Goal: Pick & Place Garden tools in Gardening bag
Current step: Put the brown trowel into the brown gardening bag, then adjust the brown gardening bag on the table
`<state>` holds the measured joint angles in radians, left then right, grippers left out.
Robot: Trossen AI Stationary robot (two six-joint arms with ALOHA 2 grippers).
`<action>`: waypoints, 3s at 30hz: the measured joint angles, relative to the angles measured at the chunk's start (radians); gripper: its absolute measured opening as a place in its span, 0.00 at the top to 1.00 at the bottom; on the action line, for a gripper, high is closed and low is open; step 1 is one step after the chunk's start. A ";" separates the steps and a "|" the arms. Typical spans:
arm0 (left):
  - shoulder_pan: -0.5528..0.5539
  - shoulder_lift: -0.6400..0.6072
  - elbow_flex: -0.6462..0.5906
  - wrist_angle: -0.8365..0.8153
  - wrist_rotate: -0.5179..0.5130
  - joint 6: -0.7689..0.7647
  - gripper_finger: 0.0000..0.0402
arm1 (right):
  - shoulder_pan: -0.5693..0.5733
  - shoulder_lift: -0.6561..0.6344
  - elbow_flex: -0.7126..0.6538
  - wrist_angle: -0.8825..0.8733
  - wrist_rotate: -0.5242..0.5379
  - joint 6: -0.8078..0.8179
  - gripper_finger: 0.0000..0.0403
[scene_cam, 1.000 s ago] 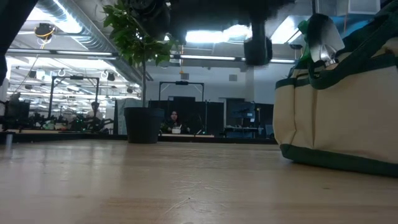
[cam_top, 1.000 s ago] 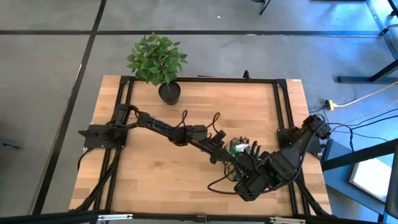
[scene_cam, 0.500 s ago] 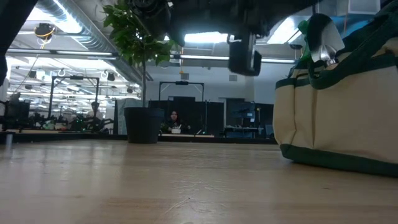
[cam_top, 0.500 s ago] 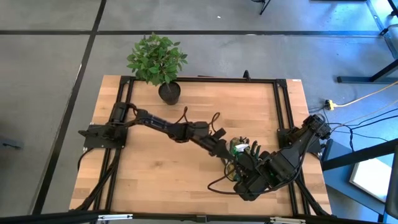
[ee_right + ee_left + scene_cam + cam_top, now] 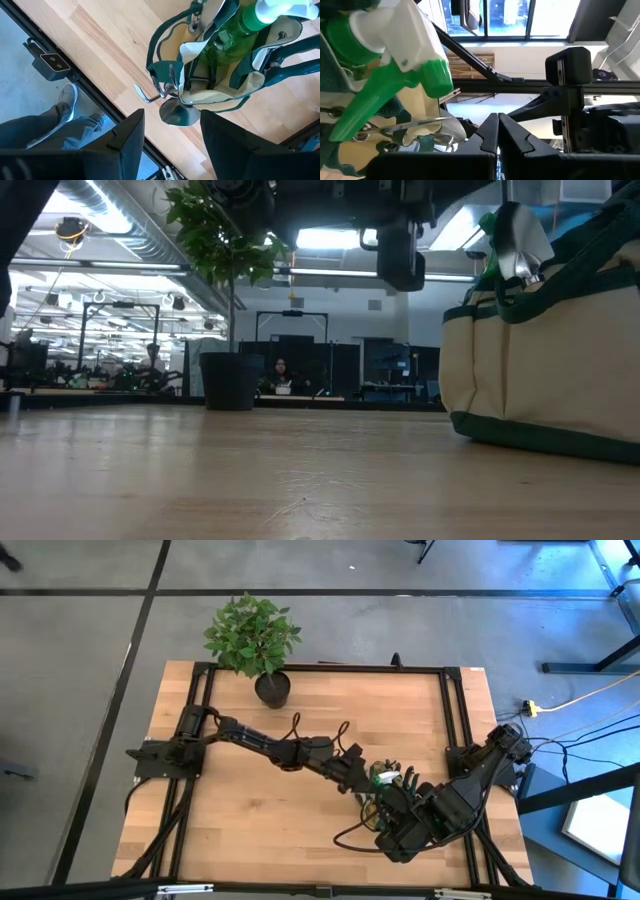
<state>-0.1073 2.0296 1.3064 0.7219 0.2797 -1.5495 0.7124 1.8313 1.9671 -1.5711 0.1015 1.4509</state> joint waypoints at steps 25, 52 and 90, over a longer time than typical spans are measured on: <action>0.050 0.000 0.001 -0.034 0.045 0.002 1.00 | 0.000 0.000 0.000 0.000 0.046 0.004 0.52; 0.016 0.000 0.002 -0.170 0.082 0.068 1.00 | -0.010 0.000 0.000 0.000 0.055 -0.008 0.52; -0.138 -0.319 -0.211 -0.670 -0.147 0.529 1.00 | 0.245 -0.027 -0.133 -0.001 -0.071 0.576 0.99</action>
<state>-0.2457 1.7103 1.0949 0.0523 0.1330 -1.0207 0.9569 1.8042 1.8343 -1.5718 0.0310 2.0268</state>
